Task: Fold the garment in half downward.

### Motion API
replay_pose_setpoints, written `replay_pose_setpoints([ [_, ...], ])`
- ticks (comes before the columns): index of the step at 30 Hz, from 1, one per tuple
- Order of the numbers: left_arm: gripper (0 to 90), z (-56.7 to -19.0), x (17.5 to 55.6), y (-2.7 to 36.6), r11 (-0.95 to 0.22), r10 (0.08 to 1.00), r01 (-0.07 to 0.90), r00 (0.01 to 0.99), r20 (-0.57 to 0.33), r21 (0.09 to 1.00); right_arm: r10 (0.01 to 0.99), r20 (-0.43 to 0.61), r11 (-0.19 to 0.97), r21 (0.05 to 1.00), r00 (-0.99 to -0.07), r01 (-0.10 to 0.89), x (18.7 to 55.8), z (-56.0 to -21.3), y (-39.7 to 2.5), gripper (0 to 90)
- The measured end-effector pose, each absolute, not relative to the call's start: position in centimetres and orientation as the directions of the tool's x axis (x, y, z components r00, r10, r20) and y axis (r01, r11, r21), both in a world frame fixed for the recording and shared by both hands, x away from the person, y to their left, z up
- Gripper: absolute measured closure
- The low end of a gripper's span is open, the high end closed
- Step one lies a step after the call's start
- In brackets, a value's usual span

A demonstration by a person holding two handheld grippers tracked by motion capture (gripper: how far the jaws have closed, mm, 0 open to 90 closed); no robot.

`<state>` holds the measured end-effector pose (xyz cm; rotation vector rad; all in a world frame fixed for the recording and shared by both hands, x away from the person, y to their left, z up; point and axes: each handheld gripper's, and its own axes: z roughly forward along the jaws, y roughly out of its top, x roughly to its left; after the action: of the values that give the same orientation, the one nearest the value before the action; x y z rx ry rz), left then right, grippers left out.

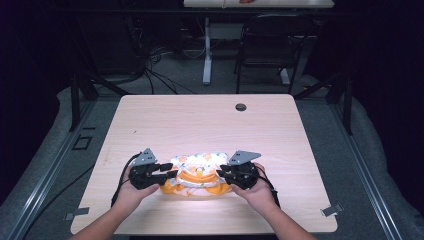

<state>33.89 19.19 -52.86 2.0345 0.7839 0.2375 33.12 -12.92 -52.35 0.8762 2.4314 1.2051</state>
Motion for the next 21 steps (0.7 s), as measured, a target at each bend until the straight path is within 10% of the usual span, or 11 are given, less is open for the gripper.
replay_pose_setpoints([
  [21,48.6,-56.4,32.8,18.9,-0.440,0.592,0.474,0.792,-0.151,0.763,0.565,0.075,0.526,0.734,-0.822,0.429,31.6,-55.5,-11.9,69.5],
])
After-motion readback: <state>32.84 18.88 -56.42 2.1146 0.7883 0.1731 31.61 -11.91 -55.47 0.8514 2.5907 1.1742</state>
